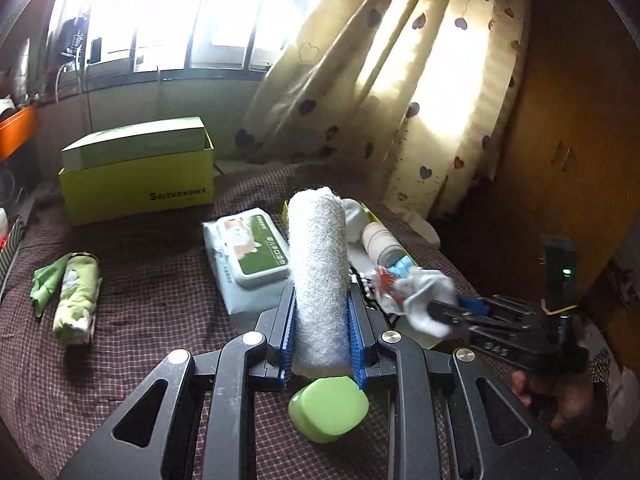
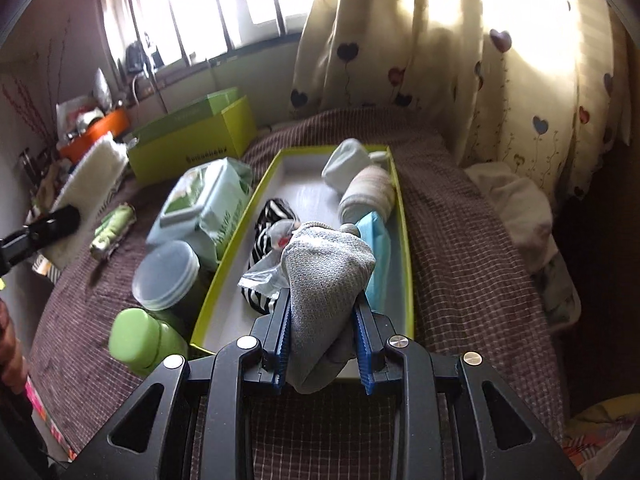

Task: Organize soft objects
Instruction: 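Lift and carry the white towel and grey cloth toward the tray with both grippers, then lower the grey cloth and white towel into the tray and open both grippers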

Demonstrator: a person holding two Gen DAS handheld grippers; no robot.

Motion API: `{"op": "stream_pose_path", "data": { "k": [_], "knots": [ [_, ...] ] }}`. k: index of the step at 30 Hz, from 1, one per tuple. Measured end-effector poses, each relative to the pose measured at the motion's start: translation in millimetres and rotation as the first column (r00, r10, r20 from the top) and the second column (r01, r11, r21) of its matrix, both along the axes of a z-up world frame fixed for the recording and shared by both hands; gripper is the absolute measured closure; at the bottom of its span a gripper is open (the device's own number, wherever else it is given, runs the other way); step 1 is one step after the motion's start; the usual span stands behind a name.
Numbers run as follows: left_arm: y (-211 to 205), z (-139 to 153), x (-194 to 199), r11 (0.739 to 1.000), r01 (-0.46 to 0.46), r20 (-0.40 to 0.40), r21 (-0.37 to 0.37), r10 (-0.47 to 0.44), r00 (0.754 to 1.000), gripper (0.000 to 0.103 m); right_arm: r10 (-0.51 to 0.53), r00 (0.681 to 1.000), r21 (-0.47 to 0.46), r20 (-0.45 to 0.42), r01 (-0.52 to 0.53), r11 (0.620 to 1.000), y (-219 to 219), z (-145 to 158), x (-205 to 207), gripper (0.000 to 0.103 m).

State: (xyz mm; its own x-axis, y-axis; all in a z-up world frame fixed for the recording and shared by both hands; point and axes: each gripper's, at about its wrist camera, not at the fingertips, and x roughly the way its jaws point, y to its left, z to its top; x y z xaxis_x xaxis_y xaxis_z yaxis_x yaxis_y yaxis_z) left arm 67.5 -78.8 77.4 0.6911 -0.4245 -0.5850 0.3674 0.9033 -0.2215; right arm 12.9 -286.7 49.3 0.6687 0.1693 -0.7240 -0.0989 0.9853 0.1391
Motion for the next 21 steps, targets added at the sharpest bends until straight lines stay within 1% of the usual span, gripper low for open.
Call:
{"op": "stream_pose_path", "data": {
  "k": [5,10,13,16,18,21],
  "knots": [
    [-5,-4,6,1.000,-0.001,-0.014,0.014,0.001,1.000,0.079,0.017,1.000,-0.004,0.004,-0.017,1.000,7,-4,20,0.077],
    [-7,-7,13,1.000,0.000,-0.023,0.019,0.001,1.000,0.079,0.033,0.998,-0.009,0.049,-0.033,0.999,11,11,38,0.077],
    [-10,-9,18,1.000,0.000,-0.030,0.016,0.000,1.000,0.079,0.047,0.996,-0.023,0.077,-0.045,0.999,15,22,55,0.077],
    [-12,-10,22,1.000,0.003,-0.035,0.014,-0.002,0.999,0.079,0.051,0.997,-0.018,0.062,-0.050,0.999,16,20,83,0.077],
    [-15,-10,25,1.000,0.005,-0.037,0.018,-0.004,0.999,0.079,0.044,0.998,-0.015,0.036,-0.043,0.999,17,15,101,0.076],
    [-17,-11,30,1.000,0.000,-0.042,0.022,0.001,0.999,0.079,0.063,0.998,-0.011,0.016,-0.063,0.998,19,5,122,0.074]
  ]
}}
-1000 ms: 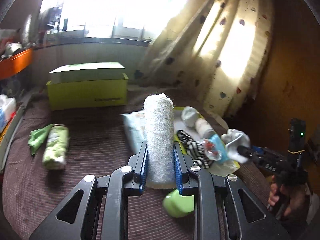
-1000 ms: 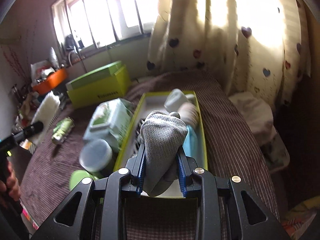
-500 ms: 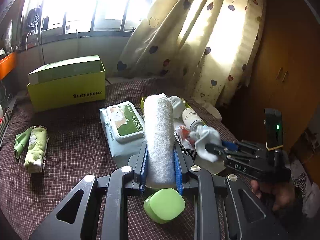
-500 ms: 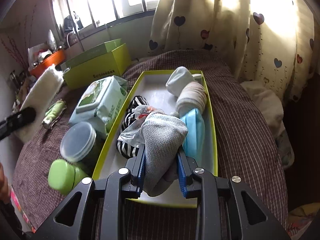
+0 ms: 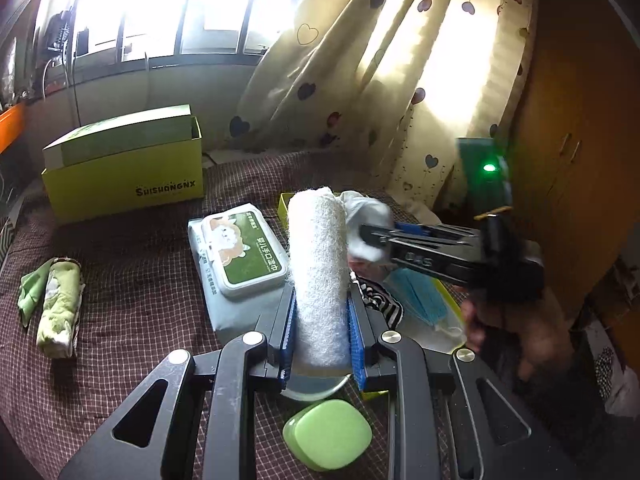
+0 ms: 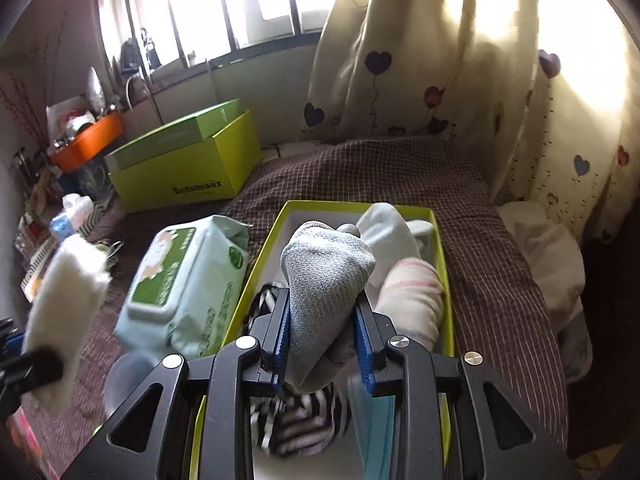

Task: Organize soft objects
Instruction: 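Lower the grey cloth and white towel into the tray and open both grippers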

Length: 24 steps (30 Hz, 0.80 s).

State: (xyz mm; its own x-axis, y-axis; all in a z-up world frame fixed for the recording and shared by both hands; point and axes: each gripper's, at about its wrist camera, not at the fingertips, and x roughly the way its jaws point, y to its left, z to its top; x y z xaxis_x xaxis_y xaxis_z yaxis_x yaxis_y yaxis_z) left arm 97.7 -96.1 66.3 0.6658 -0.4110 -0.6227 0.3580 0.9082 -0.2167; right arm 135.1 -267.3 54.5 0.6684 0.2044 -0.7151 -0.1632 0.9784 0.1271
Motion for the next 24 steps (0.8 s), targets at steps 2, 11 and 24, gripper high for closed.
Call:
{"op": "stream_pose_path", "data": {
  "k": [2,11,24],
  "knots": [
    [-3,-1,5,1.000,0.001,-0.011,-0.003,-0.001,1.000,0.079,0.011,1.000,0.025,-0.016,-0.011,1.000,-1,-5,9,0.071],
    [-37,-10,21,0.999,0.030,-0.067,-0.020,-0.031,0.997,0.079,-0.025,0.994,0.082,0.108,0.017,0.997,-31,21,-40,0.063],
    [-101,-48,43,0.998,0.064,-0.188,-0.015,-0.066,0.980,0.073,-0.138,0.981,0.147,0.134,0.118,0.982,-84,18,-101,0.063]
  ]
}}
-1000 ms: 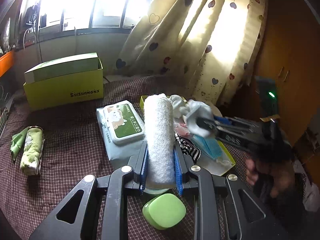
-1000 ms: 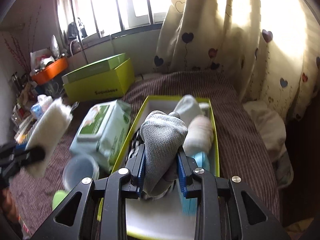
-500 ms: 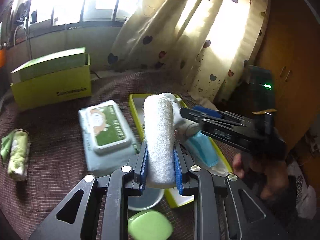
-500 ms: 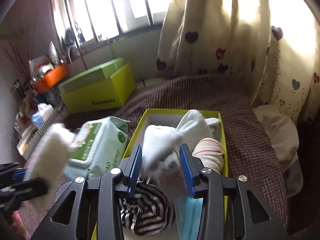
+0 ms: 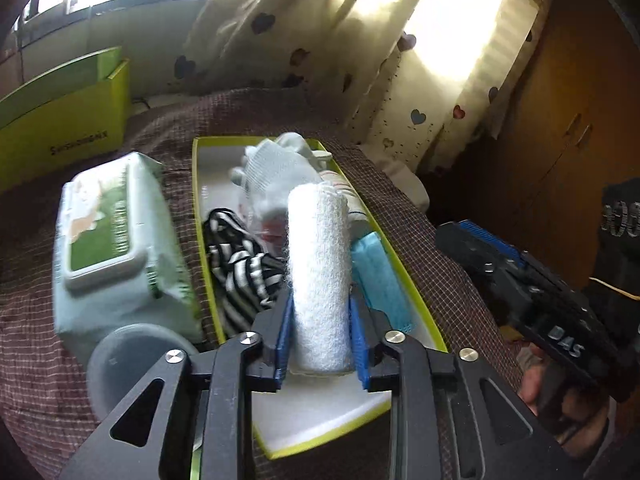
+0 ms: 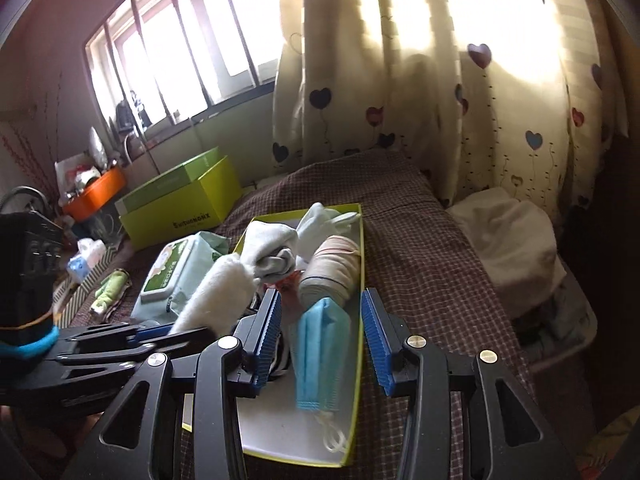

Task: Organize soft objects
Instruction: 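Lower the grey cloth and white towel into the tray and open both grippers, then withdraw both grippers from the tray toward the green cloths on the bed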

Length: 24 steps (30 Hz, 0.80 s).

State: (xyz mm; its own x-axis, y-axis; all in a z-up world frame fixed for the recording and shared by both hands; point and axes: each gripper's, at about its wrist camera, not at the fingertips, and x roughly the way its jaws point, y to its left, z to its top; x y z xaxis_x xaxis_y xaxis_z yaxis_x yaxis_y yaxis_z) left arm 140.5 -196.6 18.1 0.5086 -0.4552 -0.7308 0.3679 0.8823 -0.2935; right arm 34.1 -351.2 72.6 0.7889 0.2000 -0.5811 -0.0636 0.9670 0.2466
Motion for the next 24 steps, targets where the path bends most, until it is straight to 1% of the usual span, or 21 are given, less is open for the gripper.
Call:
{"op": "stream_pose_path", "data": {
  "k": [2,4,5,9,12,15,19,24],
  "knots": [
    [-7,-5,4,1.000,0.018,-0.020,0.005,-0.018,1.000,0.065,-0.010,1.000,0.002,0.010,0.010,1.000,-4,2,-3,0.062],
    [-10,-7,4,0.999,0.036,-0.029,-0.003,-0.036,0.999,0.048,-0.013,1.000,0.006,0.019,0.013,1.000,-7,4,-6,0.062],
    [-11,-7,3,0.999,0.043,-0.028,-0.005,-0.043,0.999,0.046,-0.014,1.000,0.007,0.022,0.013,1.000,-8,5,-8,0.062],
    [-11,-3,-4,0.998,0.054,-0.021,-0.022,-0.054,0.998,0.046,-0.011,0.999,0.008,0.030,0.011,1.000,-8,8,-15,0.062],
    [-5,7,-13,0.999,0.042,0.009,-0.028,-0.042,0.999,0.046,-0.010,0.999,0.010,0.043,0.009,1.000,-5,14,-21,0.062],
    [7,21,-26,0.999,0.022,0.048,-0.039,-0.020,0.999,0.046,0.001,0.998,0.004,0.059,-0.002,1.000,2,21,-29,0.062],
    [26,36,-39,0.999,-0.005,0.098,-0.045,0.010,0.995,0.046,0.028,0.998,-0.005,0.060,-0.028,1.000,16,24,-35,0.062],
    [50,44,-51,0.998,-0.033,0.131,-0.047,0.039,0.991,0.046,0.084,0.995,-0.019,0.056,-0.083,0.996,41,27,-39,0.062]
  ]
}}
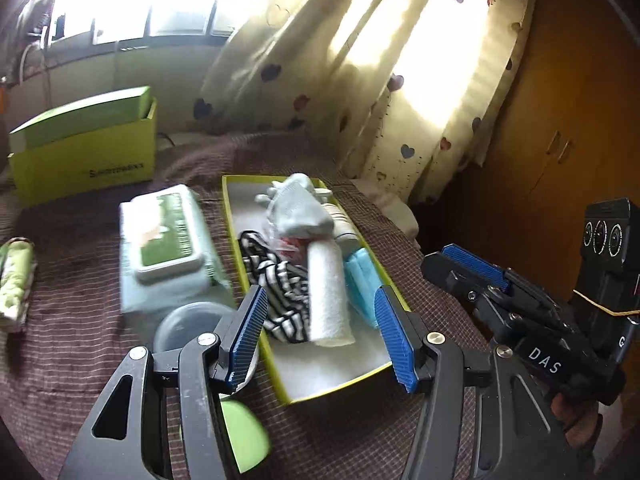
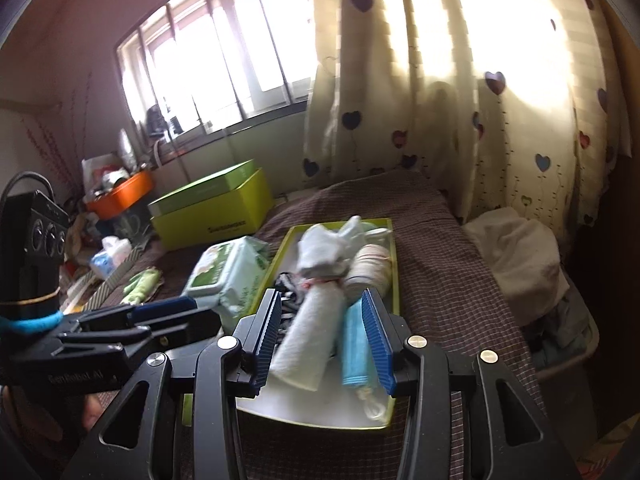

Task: Organize soft objects
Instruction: 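Withdraw both grippers from the tray toward the green cloths on the bed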

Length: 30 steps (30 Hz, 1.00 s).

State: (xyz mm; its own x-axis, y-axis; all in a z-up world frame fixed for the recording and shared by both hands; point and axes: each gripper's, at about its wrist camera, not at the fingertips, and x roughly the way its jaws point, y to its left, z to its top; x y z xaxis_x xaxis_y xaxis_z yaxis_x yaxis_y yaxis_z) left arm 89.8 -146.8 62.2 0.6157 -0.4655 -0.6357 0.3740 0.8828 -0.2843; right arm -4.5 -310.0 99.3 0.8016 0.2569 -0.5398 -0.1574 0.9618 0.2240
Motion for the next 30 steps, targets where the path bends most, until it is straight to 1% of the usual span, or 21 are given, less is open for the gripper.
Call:
{"op": "stream_pose_path", "data": {
  "k": [4,7,12,16,19,26,30],
  "knots": [
    [21,1,-9,1.000,-0.022,0.020,0.014,0.022,1.000,0.046,0.040,0.999,-0.011,0.000,-0.040,0.999,20,3,-2,0.062],
    [36,1,-15,0.997,-0.061,0.036,0.038,0.060,0.998,0.046,0.069,0.998,-0.016,0.006,-0.069,0.997,34,7,-4,0.062],
    [63,1,-24,0.989,-0.137,0.055,0.060,0.134,0.989,0.046,0.106,0.994,-0.025,-0.008,-0.106,0.994,56,9,-1,0.062],
    [84,1,-30,0.980,-0.188,0.060,0.065,0.184,0.981,0.046,0.133,0.991,-0.037,-0.017,-0.134,0.990,73,10,0,0.062],
    [95,1,-33,0.977,-0.204,0.062,0.060,0.201,0.978,0.046,0.149,0.988,-0.051,-0.033,-0.150,0.987,84,10,1,0.062],
    [117,-4,-41,0.961,-0.262,0.078,0.090,0.256,0.964,0.046,0.187,0.981,-0.073,-0.053,-0.191,0.979,109,9,2,0.062],
    [130,-10,-42,0.952,-0.289,0.063,0.101,0.284,0.957,0.046,0.201,0.977,-0.073,-0.069,-0.206,0.976,121,6,4,0.062]
  ]
}}
